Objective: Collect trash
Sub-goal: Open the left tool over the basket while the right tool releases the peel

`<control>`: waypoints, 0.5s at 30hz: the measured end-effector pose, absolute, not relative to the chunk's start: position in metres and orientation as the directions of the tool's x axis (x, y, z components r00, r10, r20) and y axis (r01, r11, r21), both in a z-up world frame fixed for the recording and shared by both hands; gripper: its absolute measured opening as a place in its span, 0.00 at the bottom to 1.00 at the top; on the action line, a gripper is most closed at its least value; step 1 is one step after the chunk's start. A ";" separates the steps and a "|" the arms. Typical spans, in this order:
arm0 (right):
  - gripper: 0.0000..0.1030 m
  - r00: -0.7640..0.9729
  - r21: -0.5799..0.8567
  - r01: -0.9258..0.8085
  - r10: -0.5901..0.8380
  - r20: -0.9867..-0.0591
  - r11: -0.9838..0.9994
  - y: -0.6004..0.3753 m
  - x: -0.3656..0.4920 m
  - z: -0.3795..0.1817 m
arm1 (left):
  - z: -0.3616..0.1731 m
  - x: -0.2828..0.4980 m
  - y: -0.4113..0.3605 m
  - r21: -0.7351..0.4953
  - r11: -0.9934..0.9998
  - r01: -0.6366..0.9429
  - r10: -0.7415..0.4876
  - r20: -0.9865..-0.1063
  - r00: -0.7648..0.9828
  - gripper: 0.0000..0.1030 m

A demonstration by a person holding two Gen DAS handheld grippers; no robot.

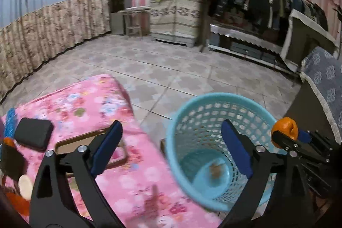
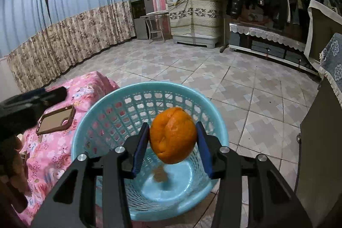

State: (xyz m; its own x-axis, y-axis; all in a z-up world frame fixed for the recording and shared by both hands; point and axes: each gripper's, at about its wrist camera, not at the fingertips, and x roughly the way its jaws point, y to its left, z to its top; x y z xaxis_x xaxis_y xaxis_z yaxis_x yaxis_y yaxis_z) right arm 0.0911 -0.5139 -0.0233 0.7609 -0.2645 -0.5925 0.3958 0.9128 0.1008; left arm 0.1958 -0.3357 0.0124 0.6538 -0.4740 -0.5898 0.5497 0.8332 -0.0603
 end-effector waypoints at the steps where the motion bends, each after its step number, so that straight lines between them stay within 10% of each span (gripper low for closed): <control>1: 0.43 0.761 0.099 0.391 -0.261 -0.594 0.915 -0.511 0.094 -0.024 | 0.014 0.197 -0.327 -0.066 0.842 0.536 -0.467 -0.586 0.662 0.91; 13: 0.46 0.750 0.079 0.375 -0.251 -0.612 0.924 -0.497 0.121 -0.033 | 0.022 0.184 -0.263 -0.045 0.896 0.441 -0.387 -0.563 0.730 0.95; 15: 0.65 0.756 0.079 0.383 -0.264 -0.599 0.920 -0.496 0.118 -0.030 | 0.025 0.183 -0.259 -0.043 0.897 0.440 -0.387 -0.556 0.735 0.95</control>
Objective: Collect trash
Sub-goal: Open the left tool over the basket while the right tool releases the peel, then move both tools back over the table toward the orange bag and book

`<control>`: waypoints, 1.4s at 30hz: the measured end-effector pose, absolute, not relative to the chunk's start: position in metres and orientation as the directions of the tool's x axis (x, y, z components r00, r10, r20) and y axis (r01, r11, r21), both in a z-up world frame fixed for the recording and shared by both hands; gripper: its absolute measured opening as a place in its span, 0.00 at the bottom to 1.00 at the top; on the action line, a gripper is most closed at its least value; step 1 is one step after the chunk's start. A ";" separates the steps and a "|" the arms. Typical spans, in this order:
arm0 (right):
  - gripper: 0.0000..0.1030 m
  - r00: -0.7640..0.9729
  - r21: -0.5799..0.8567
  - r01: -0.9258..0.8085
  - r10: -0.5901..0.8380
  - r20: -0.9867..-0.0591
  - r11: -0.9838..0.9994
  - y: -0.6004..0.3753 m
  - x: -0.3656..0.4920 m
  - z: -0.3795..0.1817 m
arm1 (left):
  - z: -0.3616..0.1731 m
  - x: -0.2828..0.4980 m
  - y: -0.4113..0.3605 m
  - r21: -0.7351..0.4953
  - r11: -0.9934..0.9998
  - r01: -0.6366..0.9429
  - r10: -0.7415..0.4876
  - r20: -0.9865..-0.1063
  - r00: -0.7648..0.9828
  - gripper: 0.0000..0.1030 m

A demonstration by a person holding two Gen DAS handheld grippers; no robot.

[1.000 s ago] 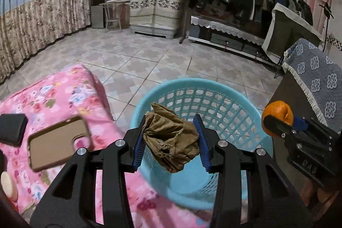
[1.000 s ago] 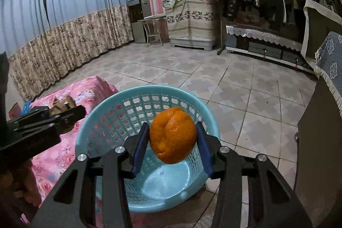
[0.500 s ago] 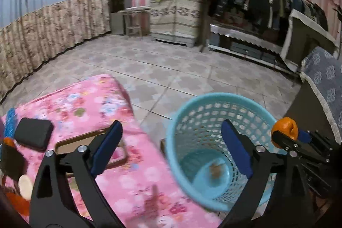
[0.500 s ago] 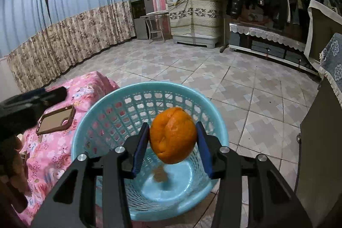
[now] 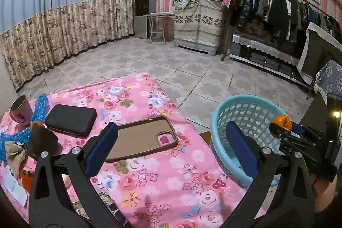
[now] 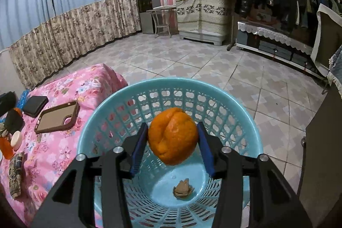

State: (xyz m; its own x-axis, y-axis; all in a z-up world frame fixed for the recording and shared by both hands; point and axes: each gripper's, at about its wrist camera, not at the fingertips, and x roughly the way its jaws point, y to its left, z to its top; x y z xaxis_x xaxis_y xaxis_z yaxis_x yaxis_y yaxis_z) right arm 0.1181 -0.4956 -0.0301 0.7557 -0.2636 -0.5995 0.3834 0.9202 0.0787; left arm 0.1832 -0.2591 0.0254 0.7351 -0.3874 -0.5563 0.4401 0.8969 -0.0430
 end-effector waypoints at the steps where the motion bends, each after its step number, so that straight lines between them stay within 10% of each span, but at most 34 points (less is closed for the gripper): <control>1: 0.78 0.761 0.069 0.393 -0.282 -0.584 0.917 -0.493 0.115 -0.027 | 0.027 0.183 -0.258 -0.041 0.897 0.439 -0.386 -0.553 0.738 0.95; 18: 0.89 0.842 0.077 0.201 -0.132 -0.523 0.977 -0.370 0.069 0.018 | 0.056 0.143 -0.137 0.005 0.954 0.298 -0.254 -0.511 0.821 0.95; 42: 0.88 0.707 0.101 0.025 0.054 -0.705 0.995 -0.247 0.098 -0.060 | -0.038 0.115 0.008 0.000 1.000 -0.009 0.008 -0.613 0.790 0.95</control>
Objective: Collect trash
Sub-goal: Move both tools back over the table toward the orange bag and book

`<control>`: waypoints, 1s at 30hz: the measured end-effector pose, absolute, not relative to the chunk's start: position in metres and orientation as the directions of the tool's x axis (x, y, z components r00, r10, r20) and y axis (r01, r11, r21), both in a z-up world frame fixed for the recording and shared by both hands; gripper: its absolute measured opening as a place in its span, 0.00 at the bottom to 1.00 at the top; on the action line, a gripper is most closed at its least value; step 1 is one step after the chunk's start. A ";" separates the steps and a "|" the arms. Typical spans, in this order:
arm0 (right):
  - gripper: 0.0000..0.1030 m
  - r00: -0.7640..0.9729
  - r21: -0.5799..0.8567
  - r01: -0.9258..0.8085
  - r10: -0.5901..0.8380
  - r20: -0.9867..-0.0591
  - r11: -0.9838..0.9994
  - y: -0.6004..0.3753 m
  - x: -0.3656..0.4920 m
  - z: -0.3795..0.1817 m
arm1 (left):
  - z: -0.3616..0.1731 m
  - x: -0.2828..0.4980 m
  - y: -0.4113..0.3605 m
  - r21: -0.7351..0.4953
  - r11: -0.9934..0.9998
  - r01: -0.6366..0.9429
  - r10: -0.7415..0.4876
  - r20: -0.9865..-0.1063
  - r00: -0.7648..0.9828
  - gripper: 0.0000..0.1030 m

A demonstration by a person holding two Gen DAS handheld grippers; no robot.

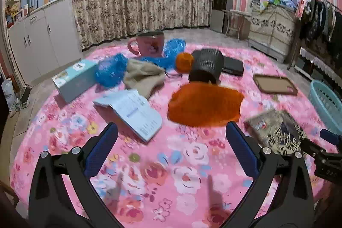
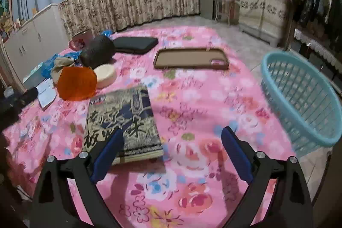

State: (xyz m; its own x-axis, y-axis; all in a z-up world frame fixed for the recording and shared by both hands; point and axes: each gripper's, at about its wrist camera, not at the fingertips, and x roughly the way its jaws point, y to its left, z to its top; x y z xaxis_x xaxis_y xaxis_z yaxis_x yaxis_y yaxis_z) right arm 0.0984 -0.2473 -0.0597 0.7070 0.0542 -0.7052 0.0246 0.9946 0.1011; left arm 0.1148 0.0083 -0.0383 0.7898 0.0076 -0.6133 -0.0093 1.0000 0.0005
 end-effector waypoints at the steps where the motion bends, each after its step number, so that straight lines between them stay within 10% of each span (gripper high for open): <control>1: 0.85 0.697 0.125 0.023 0.074 -0.713 0.992 -0.248 0.099 -0.063 | -0.043 0.115 0.005 0.017 1.000 -0.003 0.013 -0.619 0.785 0.95; 8: 0.62 0.673 0.143 -0.036 0.130 -0.728 0.989 -0.234 0.107 -0.070 | -0.051 0.111 -0.004 0.070 0.997 0.026 0.023 -0.617 0.787 0.95; 16: 0.13 0.686 0.073 -0.089 0.114 -0.719 0.993 -0.219 0.105 -0.065 | -0.051 0.116 0.005 0.018 1.000 0.009 0.004 -0.634 0.773 0.95; 30: 0.00 0.784 0.099 -0.019 0.076 -0.616 0.995 -0.252 0.100 -0.037 | -0.040 0.130 -0.006 0.026 0.999 0.038 -0.013 -0.637 0.771 0.95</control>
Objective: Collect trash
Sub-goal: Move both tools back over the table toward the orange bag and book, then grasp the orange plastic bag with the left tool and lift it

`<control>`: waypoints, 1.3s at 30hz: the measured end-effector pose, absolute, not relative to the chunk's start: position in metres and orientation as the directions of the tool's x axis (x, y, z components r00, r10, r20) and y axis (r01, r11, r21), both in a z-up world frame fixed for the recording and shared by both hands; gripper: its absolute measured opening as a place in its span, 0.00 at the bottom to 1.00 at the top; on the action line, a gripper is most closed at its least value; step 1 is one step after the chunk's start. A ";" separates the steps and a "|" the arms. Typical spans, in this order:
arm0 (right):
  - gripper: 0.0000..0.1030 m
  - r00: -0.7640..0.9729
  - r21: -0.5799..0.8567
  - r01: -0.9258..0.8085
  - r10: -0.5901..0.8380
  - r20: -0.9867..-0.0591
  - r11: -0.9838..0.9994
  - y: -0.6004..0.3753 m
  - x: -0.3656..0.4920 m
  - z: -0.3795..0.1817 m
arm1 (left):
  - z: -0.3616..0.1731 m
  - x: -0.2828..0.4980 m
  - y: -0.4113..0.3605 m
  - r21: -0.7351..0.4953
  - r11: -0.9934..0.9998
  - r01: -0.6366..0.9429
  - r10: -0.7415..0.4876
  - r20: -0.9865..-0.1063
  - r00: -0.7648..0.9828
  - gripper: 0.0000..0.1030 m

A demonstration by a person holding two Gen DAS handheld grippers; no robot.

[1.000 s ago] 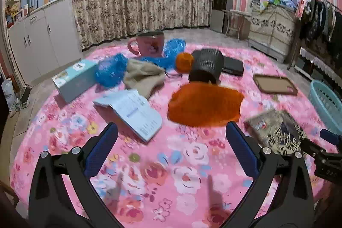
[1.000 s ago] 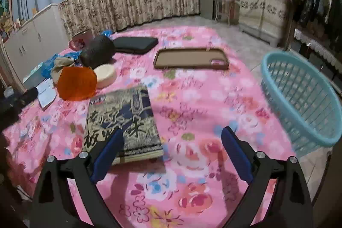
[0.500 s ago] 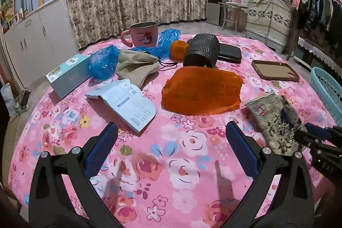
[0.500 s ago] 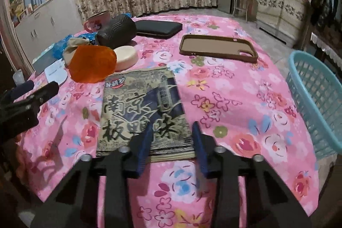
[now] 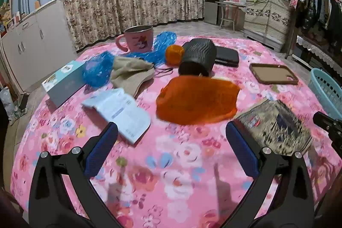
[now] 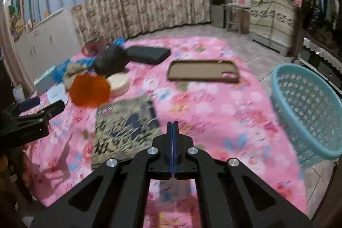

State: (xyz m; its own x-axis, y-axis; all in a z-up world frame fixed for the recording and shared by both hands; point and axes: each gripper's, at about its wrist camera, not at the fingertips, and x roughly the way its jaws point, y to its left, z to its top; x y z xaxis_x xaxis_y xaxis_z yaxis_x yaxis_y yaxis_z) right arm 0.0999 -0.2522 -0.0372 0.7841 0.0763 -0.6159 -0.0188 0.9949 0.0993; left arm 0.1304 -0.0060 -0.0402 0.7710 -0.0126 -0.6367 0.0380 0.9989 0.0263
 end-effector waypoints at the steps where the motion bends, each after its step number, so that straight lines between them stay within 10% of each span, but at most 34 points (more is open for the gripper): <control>1: 0.00 0.785 0.103 -0.009 0.071 -0.616 0.995 -0.256 0.101 -0.037 | -0.039 0.134 -0.008 0.018 0.999 0.045 -0.023 -0.641 0.768 0.95; 10: 0.02 0.742 0.149 0.063 0.054 -0.668 0.987 -0.279 0.107 -0.052 | -0.048 0.175 -0.026 -0.017 0.997 0.072 -0.064 -0.698 0.713 0.92; 20: 0.02 0.710 0.125 0.026 0.069 -0.701 0.992 -0.262 0.114 -0.062 | -0.071 0.190 -0.019 -0.098 0.985 0.142 -0.166 -0.766 0.621 0.08; 24: 0.02 0.708 0.107 0.012 0.067 -0.703 0.994 -0.257 0.111 -0.062 | -0.068 0.184 -0.012 -0.091 0.984 0.155 -0.169 -0.755 0.634 0.00; 29: 0.02 0.714 0.127 0.024 0.071 -0.697 0.992 -0.262 0.108 -0.061 | -0.059 0.175 0.004 -0.081 0.989 0.126 -0.145 -0.740 0.657 0.02; 31: 0.05 0.711 0.131 0.034 0.068 -0.700 0.991 -0.264 0.108 -0.061 | -0.056 0.171 0.010 -0.070 0.992 0.105 -0.123 -0.732 0.670 0.26; 32: 0.12 0.713 0.132 0.042 0.063 -0.698 0.990 -0.264 0.108 -0.061 | -0.054 0.170 0.011 -0.067 0.993 0.097 -0.115 -0.728 0.676 0.48; 34: 0.78 0.736 0.115 0.070 0.026 -0.677 0.991 -0.265 0.104 -0.057 | -0.050 0.166 0.015 -0.055 0.996 0.070 -0.088 -0.712 0.697 0.66; 39: 0.79 0.754 0.055 0.076 -0.022 -0.657 0.996 -0.261 0.102 -0.053 | -0.046 0.168 0.004 -0.036 0.997 0.063 -0.071 -0.694 0.716 0.85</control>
